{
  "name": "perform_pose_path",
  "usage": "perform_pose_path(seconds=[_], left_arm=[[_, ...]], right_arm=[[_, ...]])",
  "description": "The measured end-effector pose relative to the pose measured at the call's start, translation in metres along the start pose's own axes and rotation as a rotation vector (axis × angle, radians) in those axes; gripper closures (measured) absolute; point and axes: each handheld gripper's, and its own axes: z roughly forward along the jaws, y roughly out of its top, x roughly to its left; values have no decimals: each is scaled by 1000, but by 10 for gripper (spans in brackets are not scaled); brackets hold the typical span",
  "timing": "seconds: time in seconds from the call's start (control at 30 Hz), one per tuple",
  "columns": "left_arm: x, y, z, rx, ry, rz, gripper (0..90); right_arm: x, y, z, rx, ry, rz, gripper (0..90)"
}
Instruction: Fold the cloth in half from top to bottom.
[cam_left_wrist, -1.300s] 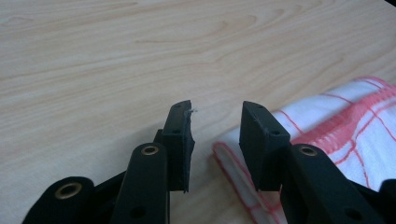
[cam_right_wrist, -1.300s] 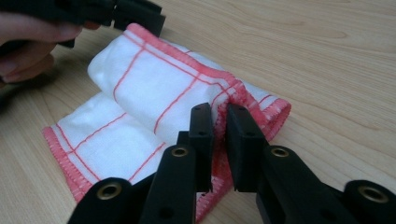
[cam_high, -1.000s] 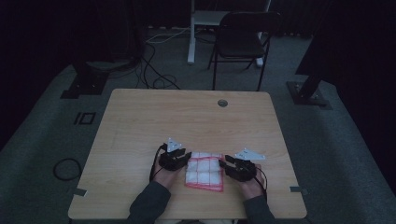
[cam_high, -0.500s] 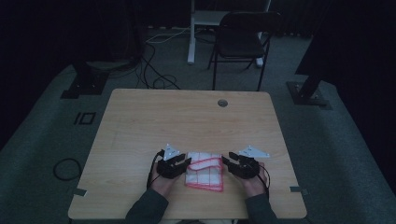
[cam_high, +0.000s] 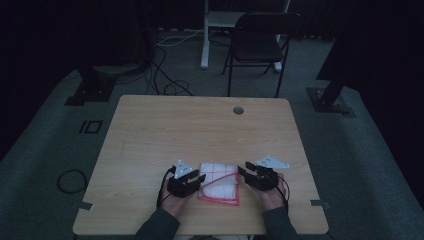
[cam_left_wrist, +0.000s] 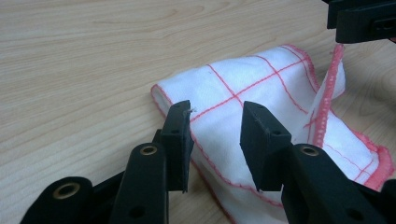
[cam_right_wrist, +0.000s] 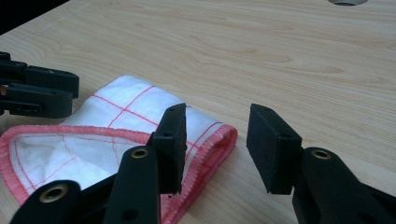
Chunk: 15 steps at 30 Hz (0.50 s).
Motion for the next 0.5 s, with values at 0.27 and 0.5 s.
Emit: perform_pose_path(seconds=[0.27,0.5], left_arm=[[-8,-8,-4,17,-11,28,636],[-10,-20,-7,45,-13,33,632]], right_arm=[[-1,1,1,-4,-1,0,579],[-2,1,-1,-9,-5,5,579]])
